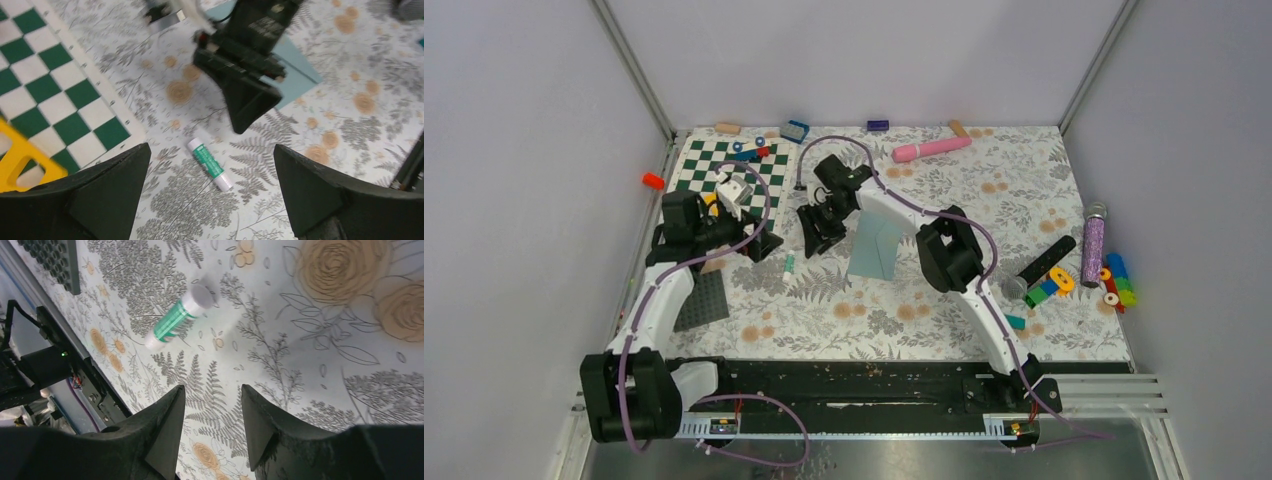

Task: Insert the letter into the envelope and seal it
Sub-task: Place the solid glue at the center of the board, then adjust the letter at the center of the board.

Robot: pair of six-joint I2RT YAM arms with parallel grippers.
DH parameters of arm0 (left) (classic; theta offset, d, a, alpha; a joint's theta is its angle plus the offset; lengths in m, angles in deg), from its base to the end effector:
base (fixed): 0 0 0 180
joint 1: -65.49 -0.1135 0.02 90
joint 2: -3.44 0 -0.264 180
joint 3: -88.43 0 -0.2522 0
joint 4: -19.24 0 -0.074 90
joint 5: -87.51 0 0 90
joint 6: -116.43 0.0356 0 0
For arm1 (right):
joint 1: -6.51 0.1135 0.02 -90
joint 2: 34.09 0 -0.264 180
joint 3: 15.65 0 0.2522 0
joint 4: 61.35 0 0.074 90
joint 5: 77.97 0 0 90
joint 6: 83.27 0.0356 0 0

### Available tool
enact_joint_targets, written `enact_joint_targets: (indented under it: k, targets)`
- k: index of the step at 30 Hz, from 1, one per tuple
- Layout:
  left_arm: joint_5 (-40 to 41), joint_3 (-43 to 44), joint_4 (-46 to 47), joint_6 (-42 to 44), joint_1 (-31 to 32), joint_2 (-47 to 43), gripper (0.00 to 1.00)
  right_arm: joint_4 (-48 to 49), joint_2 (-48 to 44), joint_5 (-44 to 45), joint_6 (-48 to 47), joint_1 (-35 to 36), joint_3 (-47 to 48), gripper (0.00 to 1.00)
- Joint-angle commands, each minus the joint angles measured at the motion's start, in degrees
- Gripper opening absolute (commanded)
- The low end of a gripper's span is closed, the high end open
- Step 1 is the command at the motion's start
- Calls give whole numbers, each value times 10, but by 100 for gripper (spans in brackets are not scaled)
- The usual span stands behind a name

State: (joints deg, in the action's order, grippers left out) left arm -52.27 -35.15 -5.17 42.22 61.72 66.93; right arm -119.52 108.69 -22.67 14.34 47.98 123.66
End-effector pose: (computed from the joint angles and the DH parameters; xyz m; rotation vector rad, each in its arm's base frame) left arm 0.2364 -0.0117 0.2681 0.6954 1.8518 -0.6931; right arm 0.3845 0.3668 0.1670 -1.0075 2.5652 1.0691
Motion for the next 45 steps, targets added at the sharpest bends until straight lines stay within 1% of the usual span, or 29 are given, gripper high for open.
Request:
enact_joint_targets:
  k: [1,4,6,10,12,17,20,23,26,29,33,35,37,39,41,45]
  targets:
    - [137,36,-14,1,-1,42,99,-17,-55,23,-21,-24,-5,53]
    - [211,70,-65,16,4,101,99,-16,-115,22,-33,-50,-58,53]
    - [221,77,-74,16,7,141,99,-15,-163,21,-48,-66,-98,53]
    - [245,90,-75,4,34,214,99,-7,-295,41,-111,-88,-189,54]
    - [240,100,-83,-7,59,243,99,4,-361,56,-133,-96,-247,54]
    - [204,126,-128,-34,71,294,99,11,-496,102,-190,-111,-342,56]
    - [201,131,-150,-39,73,306,99,28,-560,122,-210,-118,-397,56]
    - [209,133,-154,-44,73,314,99,49,-603,134,-221,-126,-446,57]
    - [209,139,-155,-51,73,322,99,55,-618,130,-221,-136,-475,58]
    - [198,138,-155,-60,73,325,99,54,-614,126,-230,-148,-496,58]
    - [200,137,-154,-64,73,319,99,59,-586,140,-287,-151,-534,58]
    - [202,140,-154,-64,72,311,99,73,-561,158,-298,-152,-553,58]
    - [199,144,-155,-66,70,300,99,76,-537,141,-302,-151,-560,57]
    - [196,150,-157,-66,69,288,99,76,-519,98,-288,-148,-564,58]
    - [198,154,-157,-63,69,277,99,82,-506,75,-281,-132,-571,58]
    - [214,172,-159,-49,69,261,99,98,-481,149,-311,-76,-578,59]
